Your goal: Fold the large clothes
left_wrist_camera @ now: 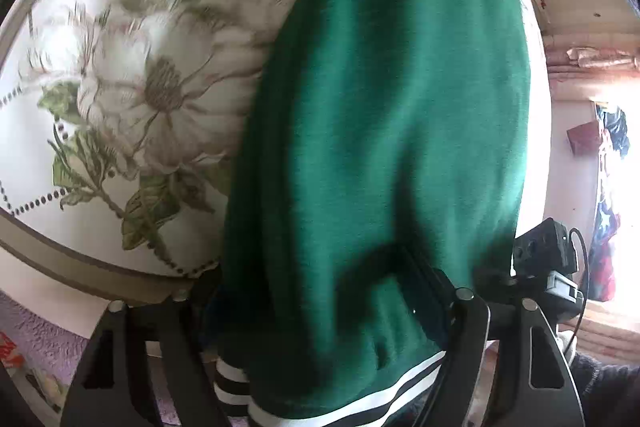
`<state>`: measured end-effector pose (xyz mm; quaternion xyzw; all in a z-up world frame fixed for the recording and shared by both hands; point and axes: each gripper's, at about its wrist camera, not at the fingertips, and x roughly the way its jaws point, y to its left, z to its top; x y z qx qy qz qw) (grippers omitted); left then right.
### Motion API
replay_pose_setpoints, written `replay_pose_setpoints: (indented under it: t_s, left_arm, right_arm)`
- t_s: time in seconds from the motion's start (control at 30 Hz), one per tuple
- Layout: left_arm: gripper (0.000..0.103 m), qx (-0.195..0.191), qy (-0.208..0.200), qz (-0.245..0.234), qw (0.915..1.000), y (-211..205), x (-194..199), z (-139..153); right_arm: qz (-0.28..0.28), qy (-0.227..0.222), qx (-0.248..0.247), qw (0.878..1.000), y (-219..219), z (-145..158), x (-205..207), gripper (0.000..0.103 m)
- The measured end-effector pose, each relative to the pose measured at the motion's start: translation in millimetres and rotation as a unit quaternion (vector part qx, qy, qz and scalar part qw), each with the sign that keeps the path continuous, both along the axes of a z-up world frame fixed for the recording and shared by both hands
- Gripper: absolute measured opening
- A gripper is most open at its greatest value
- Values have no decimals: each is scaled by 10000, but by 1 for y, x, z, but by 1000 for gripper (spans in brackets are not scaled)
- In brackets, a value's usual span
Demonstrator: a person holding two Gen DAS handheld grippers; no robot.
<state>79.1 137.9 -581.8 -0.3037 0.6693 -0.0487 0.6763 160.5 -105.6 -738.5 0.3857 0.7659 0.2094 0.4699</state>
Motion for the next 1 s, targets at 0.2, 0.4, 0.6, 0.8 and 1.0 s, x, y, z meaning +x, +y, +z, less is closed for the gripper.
replay_pose_setpoints:
  t_s: [0.2, 0.4, 0.6, 0.8, 1.0]
  left_arm:
    - [12, 167, -126, -71, 9998, -25, -4, 38]
    - [11, -252, 580, 154, 9979, -16, -51, 114]
    - [11, -881, 681, 806, 9905, -7, -50, 195]
    - [11, -797, 1, 1153, 9901, 1, 45, 192]
    - [12, -460, 141, 1133, 9924, -1, 156, 118]
  right_arm:
    - [-355, 166, 98, 9992, 2, 17, -8, 19]
    - [-301, 813, 541, 9948, 4, 96, -47, 17]
    - [-705, 1745, 1121, 9757, -23, 178, -77, 17]
    - [-1635, 1578, 1537, 9616, -78, 182, -4, 17]
    - [-2003, 1303, 1244, 9630, -88, 125, 105, 17]
